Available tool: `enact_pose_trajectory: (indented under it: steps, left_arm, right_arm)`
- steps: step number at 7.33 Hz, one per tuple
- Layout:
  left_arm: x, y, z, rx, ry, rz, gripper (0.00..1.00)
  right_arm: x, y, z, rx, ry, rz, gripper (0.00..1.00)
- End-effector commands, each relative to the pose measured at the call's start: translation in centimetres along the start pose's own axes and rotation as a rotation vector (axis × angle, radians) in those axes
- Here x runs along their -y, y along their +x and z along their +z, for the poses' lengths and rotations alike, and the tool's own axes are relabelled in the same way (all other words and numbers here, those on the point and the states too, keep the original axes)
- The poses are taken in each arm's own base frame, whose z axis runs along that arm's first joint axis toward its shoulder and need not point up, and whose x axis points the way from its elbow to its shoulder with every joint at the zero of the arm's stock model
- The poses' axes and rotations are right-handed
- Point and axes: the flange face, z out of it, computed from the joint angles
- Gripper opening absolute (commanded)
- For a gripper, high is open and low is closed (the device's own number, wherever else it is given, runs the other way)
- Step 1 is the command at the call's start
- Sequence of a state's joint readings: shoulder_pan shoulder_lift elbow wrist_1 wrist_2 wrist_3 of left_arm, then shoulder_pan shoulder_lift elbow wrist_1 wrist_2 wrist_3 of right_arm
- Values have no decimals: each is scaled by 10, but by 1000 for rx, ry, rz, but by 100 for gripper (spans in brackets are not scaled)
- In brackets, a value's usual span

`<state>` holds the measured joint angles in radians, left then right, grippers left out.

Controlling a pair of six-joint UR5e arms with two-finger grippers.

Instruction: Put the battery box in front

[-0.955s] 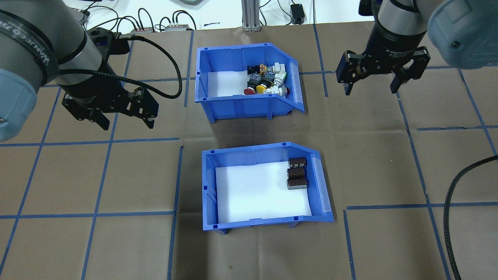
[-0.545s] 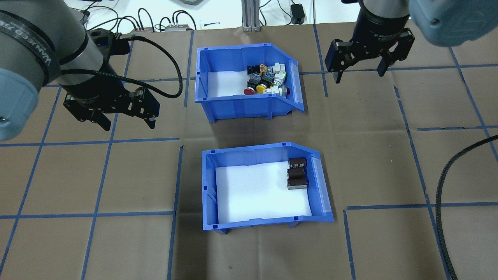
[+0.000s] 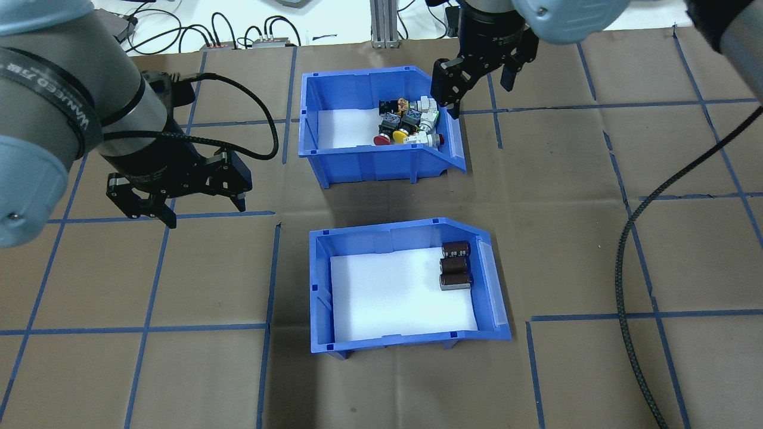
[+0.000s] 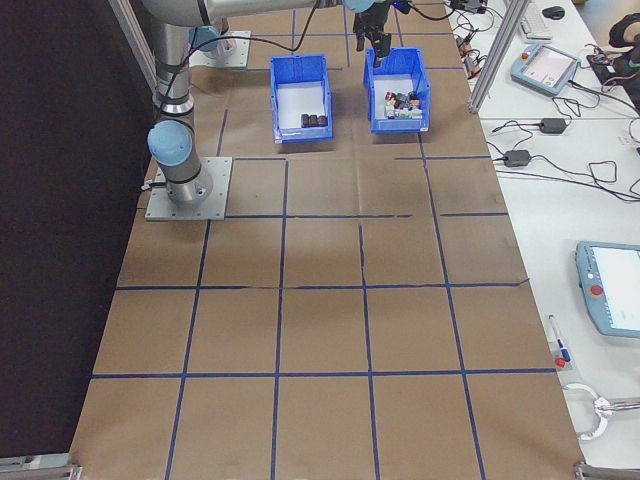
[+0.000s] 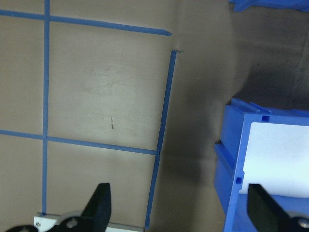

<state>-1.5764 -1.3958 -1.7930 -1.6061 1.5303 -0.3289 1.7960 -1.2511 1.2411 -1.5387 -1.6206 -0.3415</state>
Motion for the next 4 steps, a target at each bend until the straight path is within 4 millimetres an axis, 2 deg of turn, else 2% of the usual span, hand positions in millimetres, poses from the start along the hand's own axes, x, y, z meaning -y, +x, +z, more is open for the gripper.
enact_pose_trajectory:
  steps: [1,3,4]
  left_arm:
    - [-53,-5,27,-103,-82,-358,100]
    - [-96,-15,72,-110,-187,-665,100]
    - [-105,-16,76,-110,-207,-779,100]
  right_arm:
    - [44,-39,15,1,2,-291,100]
    - [75,-80,30,-12,13,-576,100]
    - [84,-94,41,-5,2,-676,100]
